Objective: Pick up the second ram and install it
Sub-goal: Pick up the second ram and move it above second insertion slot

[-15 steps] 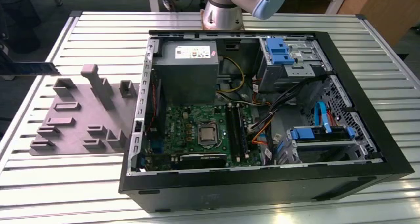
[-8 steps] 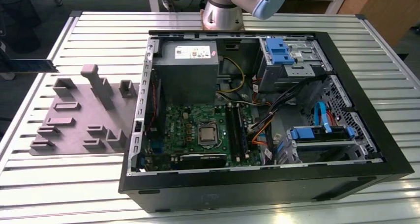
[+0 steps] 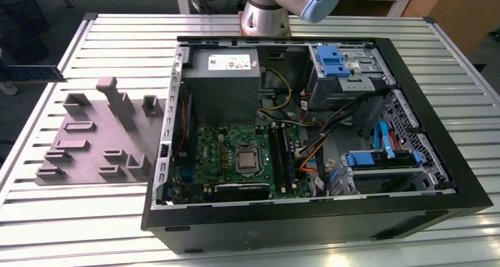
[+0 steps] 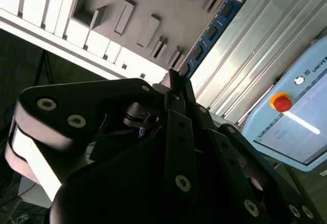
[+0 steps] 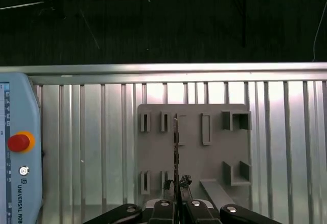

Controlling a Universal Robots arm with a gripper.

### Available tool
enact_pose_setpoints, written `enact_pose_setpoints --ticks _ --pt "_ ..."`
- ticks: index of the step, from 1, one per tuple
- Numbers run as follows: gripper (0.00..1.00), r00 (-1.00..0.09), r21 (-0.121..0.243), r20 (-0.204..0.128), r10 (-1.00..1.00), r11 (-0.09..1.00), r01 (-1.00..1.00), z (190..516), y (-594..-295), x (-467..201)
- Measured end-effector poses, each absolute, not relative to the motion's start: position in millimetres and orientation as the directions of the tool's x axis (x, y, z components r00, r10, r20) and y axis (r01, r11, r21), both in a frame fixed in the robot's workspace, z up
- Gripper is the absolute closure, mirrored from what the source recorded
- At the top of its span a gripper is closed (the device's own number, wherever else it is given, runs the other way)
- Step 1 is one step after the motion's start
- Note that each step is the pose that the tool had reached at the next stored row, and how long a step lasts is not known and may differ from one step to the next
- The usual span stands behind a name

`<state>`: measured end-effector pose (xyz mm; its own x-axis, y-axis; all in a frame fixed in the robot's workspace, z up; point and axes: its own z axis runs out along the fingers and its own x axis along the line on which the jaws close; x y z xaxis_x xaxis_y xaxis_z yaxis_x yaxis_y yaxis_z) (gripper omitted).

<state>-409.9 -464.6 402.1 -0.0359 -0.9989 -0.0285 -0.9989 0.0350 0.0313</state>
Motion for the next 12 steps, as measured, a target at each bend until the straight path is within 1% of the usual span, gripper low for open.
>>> enact_pose_setpoints --ticks 12 --pt "0.86 -0.036 0.031 -0.028 -0.999 0.035 -0.999 405.6 -464.5 -408.5"
